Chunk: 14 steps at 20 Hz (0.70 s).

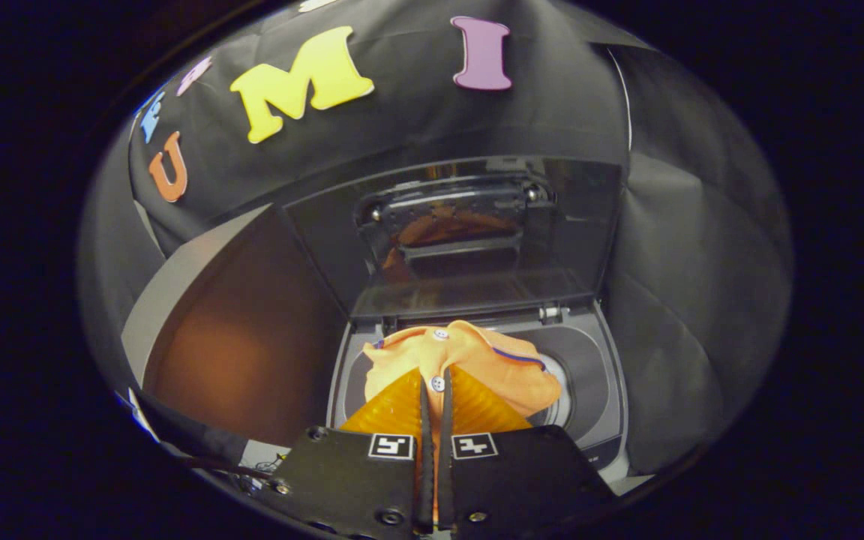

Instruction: Put the clothes into the washing machine and then close the washing machine lid.

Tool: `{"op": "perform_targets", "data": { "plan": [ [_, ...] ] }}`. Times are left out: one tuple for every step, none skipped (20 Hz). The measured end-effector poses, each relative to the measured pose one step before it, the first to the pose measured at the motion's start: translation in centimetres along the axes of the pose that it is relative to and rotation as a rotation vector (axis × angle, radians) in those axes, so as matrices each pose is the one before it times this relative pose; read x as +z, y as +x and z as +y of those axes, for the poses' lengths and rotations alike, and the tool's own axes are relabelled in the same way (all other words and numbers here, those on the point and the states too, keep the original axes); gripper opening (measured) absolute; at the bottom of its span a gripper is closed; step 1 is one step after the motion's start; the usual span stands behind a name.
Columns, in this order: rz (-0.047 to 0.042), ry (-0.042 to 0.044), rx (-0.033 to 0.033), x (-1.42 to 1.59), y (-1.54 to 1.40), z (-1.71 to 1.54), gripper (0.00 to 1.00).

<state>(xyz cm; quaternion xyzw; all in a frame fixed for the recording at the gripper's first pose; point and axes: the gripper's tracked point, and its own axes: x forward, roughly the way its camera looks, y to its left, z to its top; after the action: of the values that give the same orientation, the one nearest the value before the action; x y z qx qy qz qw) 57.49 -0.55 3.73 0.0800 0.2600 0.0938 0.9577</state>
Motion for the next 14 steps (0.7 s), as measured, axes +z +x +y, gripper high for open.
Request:
{"op": "perform_targets", "data": {
  "plan": [
    [0.01952,0.01618,-0.00641,-0.426,0.341,-0.369,0.06],
    [0.02338,0.01808,-0.00747,-0.552,0.649,-0.434,0.06],
    [0.02748,0.01811,-0.00698,-0.625,0.546,-0.561,0.06],
    [0.02081,0.01987,-0.00620,-0.421,0.552,-0.479,0.06],
    [0.02330,0.01483,-0.00835,-0.518,0.473,-0.427,0.06],
    [0.02551,0.00972,-0.01077,-0.545,0.403,-0.537,0.06],
    [0.02634,0.00829,-0.01372,-0.464,0.357,-0.536,0.06],
    [0.02891,0.01111,-0.01516,-0.503,0.497,-0.390,0.06],
    [0.02291,0.01019,-0.00904,-0.146,0.317,-0.243,0.06],
    [0.02732,0.01487,-0.00926,-0.263,0.356,-0.113,0.06],
    [0.03583,0.01353,-0.00749,-0.484,0.360,-0.116,0.06],
    [0.03103,0.01097,-0.00580,-0.166,0.217,0.009,0.06],
    [0.01626,0.00054,-0.00170,-0.076,0.255,0.046,0.06],
    [0.00762,-0.00246,-0.00406,-0.077,0.148,0.011,0.06]
  ]
}}
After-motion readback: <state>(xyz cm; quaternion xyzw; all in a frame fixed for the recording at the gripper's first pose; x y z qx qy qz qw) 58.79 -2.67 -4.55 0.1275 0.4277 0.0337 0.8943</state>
